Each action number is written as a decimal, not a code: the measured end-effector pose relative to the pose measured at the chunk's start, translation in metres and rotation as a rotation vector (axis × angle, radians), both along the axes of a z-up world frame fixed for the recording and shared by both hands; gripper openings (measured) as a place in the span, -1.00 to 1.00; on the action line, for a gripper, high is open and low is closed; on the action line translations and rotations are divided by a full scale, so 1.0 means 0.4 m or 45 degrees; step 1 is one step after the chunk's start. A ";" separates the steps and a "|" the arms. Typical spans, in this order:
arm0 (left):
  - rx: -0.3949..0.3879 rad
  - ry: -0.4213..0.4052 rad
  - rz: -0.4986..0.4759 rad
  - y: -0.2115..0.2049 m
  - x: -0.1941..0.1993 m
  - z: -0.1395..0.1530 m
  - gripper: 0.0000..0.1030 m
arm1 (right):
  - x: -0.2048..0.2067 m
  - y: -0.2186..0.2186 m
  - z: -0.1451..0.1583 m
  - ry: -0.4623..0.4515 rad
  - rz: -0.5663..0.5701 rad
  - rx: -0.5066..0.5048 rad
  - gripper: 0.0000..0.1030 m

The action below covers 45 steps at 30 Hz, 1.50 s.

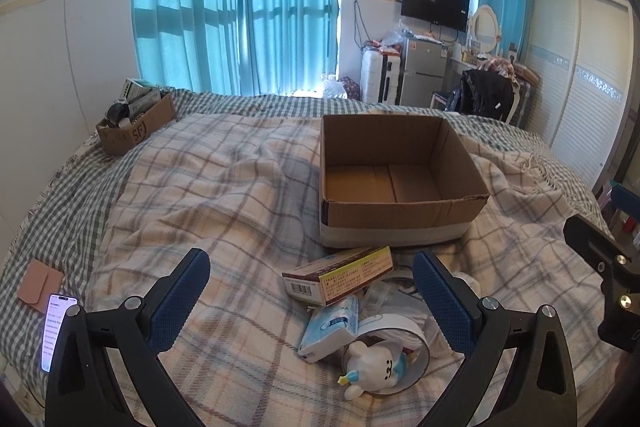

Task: Organize objects
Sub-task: 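Move both tools toward the scattered items beside the cardboard box, then grasp the white lace cloth with the right tool while the left tool grasps the red-and-white medicine box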

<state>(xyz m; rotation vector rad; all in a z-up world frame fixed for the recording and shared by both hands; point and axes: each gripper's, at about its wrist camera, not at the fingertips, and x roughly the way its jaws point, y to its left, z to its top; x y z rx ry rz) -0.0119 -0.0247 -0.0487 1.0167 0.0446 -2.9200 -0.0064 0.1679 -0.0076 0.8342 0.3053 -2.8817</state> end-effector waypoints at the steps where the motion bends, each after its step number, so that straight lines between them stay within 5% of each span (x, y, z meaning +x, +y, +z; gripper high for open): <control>1: -0.003 -0.007 0.002 0.000 -0.003 -0.005 1.00 | -0.004 0.000 -0.003 -0.013 0.007 -0.006 0.95; 9: 0.012 -0.133 0.022 -0.013 -0.047 -0.093 1.00 | -0.114 -0.018 -0.166 -0.264 0.016 0.036 0.91; 11: -0.004 -0.164 0.025 -0.015 -0.057 -0.121 1.00 | -0.149 -0.019 -0.225 -0.362 0.009 0.054 0.62; 18: 0.074 -0.267 0.025 -0.055 -0.083 -0.183 1.00 | -0.216 -0.050 -0.345 -0.587 0.083 0.053 0.09; 21: 0.101 -0.278 0.018 -0.065 -0.087 -0.182 1.00 | -0.226 -0.065 -0.380 -0.658 0.105 0.074 -0.41; 24: 0.126 -0.296 -0.030 -0.073 -0.095 -0.175 1.00 | -0.211 -0.075 -0.361 -0.633 0.137 0.099 -0.68; 34: 0.173 -0.425 -0.068 -0.096 -0.189 -0.209 1.00 | -0.188 -0.053 -0.177 -0.387 0.163 0.076 -0.71; 36: 0.248 -0.449 -0.081 -0.092 -0.219 -0.227 1.00 | -0.186 -0.051 -0.176 -0.379 0.158 0.081 -0.71; 40: 0.200 -0.504 -0.100 -0.061 -0.270 -0.275 1.00 | -0.199 -0.032 -0.200 -0.400 0.146 0.039 -0.71; 45: 0.284 -0.546 -0.174 -0.030 -0.301 -0.313 0.96 | -0.209 -0.015 -0.233 -0.436 0.151 0.015 -0.71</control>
